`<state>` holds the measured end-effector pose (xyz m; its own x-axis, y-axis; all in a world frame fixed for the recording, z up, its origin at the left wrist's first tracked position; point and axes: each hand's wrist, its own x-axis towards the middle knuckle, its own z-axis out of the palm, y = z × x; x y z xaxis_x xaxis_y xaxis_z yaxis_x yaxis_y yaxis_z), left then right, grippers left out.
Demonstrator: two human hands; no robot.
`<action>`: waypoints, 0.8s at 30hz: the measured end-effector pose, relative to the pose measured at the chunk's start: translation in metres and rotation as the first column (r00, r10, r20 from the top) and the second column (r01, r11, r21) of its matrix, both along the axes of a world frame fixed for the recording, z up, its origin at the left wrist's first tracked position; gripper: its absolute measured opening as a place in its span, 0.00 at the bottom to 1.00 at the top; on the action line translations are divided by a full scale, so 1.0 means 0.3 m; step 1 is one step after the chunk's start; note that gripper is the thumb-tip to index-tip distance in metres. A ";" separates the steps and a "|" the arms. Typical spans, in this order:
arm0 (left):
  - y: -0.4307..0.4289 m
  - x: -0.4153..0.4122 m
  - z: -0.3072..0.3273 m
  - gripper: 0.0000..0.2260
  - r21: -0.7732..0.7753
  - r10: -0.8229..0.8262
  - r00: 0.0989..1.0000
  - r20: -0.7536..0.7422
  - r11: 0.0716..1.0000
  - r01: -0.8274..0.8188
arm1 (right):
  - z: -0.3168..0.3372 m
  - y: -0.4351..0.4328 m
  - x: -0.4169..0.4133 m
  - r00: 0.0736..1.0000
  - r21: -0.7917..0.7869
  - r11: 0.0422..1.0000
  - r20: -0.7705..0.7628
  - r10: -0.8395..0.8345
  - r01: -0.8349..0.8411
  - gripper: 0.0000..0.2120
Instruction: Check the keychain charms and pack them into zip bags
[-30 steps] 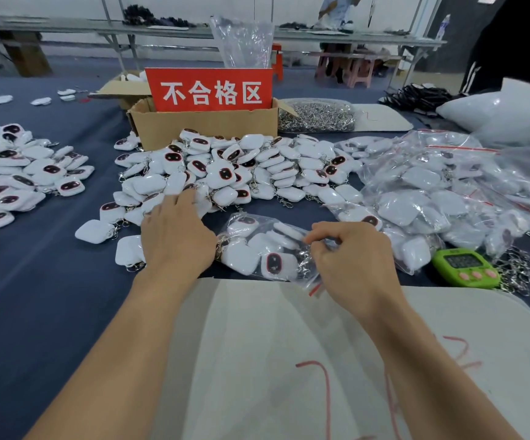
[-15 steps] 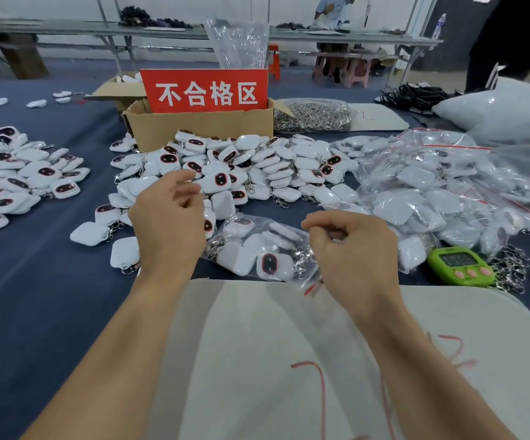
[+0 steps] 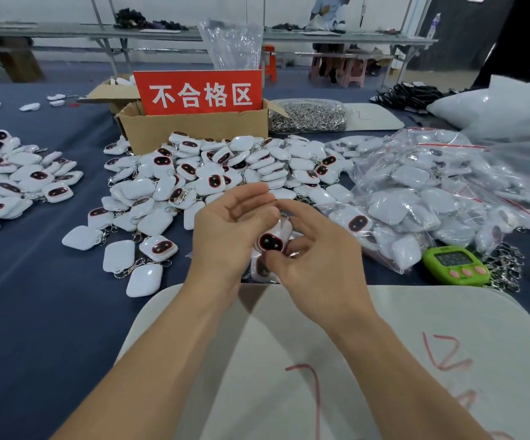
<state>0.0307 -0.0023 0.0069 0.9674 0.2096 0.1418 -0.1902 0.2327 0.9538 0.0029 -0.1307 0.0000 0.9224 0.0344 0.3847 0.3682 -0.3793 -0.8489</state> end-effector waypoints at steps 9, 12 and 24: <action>-0.027 -0.034 -0.008 0.07 0.089 -0.148 0.973 -0.174 0.982 0.165 | -0.007 -0.026 0.024 0.960 -0.015 0.960 0.006 -0.280 0.280 0.10; -0.011 -0.042 -0.002 0.11 0.057 -0.041 0.991 -0.128 0.997 0.049 | -0.004 -0.025 0.025 0.978 -0.075 0.976 -0.030 -0.206 0.203 0.13; 0.027 -0.054 -0.001 0.16 0.237 -0.169 0.985 -0.036 0.956 0.173 | 0.018 -0.044 -0.006 0.991 0.068 0.996 -0.122 -0.054 0.062 0.04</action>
<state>0.0144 0.0058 0.0066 0.9883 0.0032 0.1522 -0.1523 0.0262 0.9880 0.0010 -0.1439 0.0053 0.9617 -0.0442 0.2706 0.2411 -0.3338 -0.9113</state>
